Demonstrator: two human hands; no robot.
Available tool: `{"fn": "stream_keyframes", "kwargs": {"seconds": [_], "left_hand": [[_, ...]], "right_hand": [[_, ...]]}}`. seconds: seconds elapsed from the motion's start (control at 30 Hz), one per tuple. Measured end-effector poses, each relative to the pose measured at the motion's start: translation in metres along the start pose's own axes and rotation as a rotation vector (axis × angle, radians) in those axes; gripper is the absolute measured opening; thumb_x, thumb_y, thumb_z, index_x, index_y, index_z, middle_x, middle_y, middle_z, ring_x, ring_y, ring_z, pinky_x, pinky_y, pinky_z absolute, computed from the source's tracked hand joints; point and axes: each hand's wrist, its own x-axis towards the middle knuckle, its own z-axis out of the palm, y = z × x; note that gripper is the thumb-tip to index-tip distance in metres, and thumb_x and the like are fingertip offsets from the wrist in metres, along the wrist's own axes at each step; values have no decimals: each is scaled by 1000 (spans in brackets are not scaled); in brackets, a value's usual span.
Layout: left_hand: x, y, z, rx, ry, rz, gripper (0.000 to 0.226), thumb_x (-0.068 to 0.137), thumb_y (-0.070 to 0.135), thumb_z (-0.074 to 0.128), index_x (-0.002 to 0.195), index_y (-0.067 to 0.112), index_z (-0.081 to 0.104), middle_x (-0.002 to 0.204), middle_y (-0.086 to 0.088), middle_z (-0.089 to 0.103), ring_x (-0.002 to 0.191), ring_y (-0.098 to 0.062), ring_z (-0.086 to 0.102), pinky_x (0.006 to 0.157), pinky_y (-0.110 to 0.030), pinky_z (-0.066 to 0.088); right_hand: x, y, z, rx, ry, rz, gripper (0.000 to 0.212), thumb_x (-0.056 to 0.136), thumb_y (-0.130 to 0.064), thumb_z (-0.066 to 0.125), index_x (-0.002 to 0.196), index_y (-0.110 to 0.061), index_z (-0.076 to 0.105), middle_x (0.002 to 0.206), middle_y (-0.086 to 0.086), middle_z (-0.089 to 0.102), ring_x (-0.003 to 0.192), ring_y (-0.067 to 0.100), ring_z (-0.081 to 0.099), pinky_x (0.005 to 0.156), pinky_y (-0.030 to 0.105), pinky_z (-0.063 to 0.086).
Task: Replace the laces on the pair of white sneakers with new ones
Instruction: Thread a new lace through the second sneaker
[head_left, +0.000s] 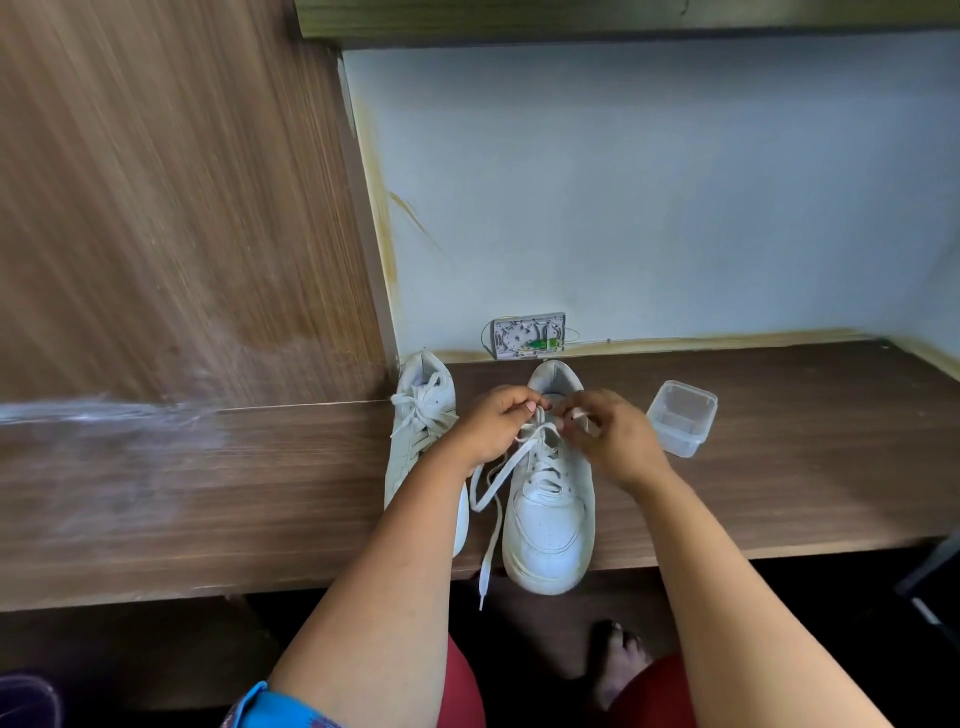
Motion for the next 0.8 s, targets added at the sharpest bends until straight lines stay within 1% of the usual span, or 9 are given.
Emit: {"fn": "stream_keyframes", "kwargs": {"seconds": [0.07,0.13,0.27,0.37,0.43,0.5,0.57,0.63,0.8], "left_hand": [[-1,1,0,16,10,-1,24,100,10,46,109,11,67,112,-7,62,91,-9,57,74,-19,47],[-2,3,-1,23,4,-5,24,101,11,44,109,11,67,110,-6,61,88,-8,56,73,-19,46],[-6,9,-1,14,-21,-28,24,101,12,44,105,17,67,115,-10,62,94,-19,56,83,-33,49],[-6,9,-1,68,-10,-29,22,100,17,48,104,23,68,114,-2,65,106,-19,60,97,-37,49],[-7,9,2,33,46,-54,13,97,20,55,99,25,67,104,1,67,101,-17,62,97,-42,51],[-6,8,6,30,188,-70,6,90,27,65,86,23,63,91,1,68,88,-17,64,88,-45,55],[-8,8,11,110,295,-118,24,82,40,72,79,20,60,76,4,63,72,-15,61,71,-35,55],[-13,10,17,165,263,-161,32,77,43,77,80,15,60,68,8,55,62,-9,52,61,-25,44],[-18,16,14,357,87,-163,20,84,31,73,83,12,64,69,7,55,70,-13,52,66,-24,41]], "right_hand": [[0,-2,5,-182,-33,-83,12,83,-31,70,95,-31,72,88,-3,56,76,17,57,65,29,45],[3,-2,6,-92,97,-30,8,83,-25,70,90,-22,72,87,-2,51,76,19,55,63,29,40],[11,4,-8,343,459,414,15,92,-27,60,97,-15,68,102,2,52,91,22,54,73,26,37],[9,8,0,371,335,462,17,97,-31,51,90,-19,60,94,3,59,82,20,52,69,28,35],[10,9,7,474,331,486,20,95,-36,52,80,-23,58,86,9,68,71,20,55,65,33,40],[9,8,6,553,359,513,21,94,-33,54,77,-22,58,77,11,69,61,18,55,58,32,40],[8,6,5,575,370,509,20,95,-29,55,78,-20,58,71,8,67,57,17,54,54,29,38],[7,4,5,618,363,483,20,96,-26,55,77,-20,57,70,3,66,57,16,55,55,28,40],[9,-8,5,885,362,400,16,99,-19,50,84,-14,54,74,7,66,64,22,59,55,28,44]]}}
